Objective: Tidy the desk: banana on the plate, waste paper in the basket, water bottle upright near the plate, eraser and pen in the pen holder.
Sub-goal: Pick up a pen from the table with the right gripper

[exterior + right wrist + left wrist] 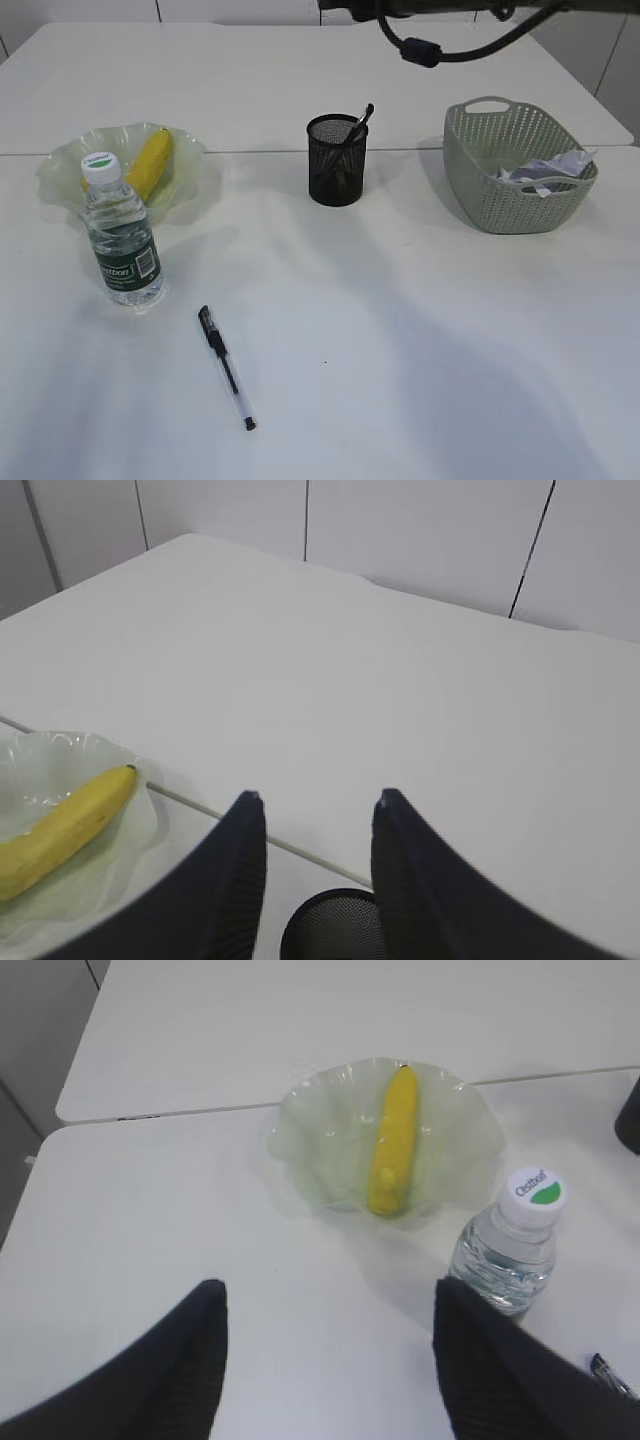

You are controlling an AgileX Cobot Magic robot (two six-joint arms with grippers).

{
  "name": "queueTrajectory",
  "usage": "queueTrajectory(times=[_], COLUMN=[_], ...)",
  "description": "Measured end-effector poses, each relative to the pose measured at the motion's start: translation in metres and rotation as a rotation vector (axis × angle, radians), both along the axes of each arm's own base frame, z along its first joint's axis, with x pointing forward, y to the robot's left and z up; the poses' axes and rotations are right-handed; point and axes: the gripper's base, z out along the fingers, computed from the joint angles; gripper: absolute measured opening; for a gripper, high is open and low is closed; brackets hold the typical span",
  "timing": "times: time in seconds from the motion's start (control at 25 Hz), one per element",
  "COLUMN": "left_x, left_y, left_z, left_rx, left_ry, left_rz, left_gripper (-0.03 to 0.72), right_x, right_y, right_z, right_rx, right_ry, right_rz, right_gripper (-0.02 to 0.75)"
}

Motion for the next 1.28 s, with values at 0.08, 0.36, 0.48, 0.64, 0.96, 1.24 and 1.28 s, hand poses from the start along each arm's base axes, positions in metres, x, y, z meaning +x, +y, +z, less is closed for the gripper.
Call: queueTrajectory(times=[0.08,0.36,0.48,0.64,0.96,1.24,1.28], left_x=[0.0,-0.002,-0.004,-0.006,-0.008,-0.009,-0.009], left_y=[0.0,-0.002,-0.004,-0.005,-0.011,-0.017,-0.018], left_z=[-0.001,-0.004,-0.006,-0.009,-0.011,-0.011,-0.011], left_rx=[-0.009,-0.065,-0.095,-0.133,-0.239,-0.369,-0.394], left_ry=[0.009,0.05,0.083,0.119,0.16,0.184,0.185], left_rz=[0.001,0.007,0.01,0.012,0.011,0.007,0.007], left_gripper=[0.464,0.464,0.464,0.465,0.475,0.477,0.477], right_x=[-0.007,-0.033,-0.046,-0.062,-0.096,-0.128,-0.132], right_y=[-0.002,-0.011,-0.015,-0.021,-0.033,-0.044,-0.046], right_z=[0.009,0.041,0.051,0.06,0.075,0.086,0.087], right_rx=[-0.012,-0.057,-0.083,-0.121,-0.188,-0.249,-0.254], right_ry=[0.016,0.06,0.101,0.172,0.319,0.454,0.468], right_rz=[0.009,0.038,0.051,0.069,0.102,0.13,0.133], right_gripper=[0.272,0.281,0.282,0.282,0.282,0.283,0.283])
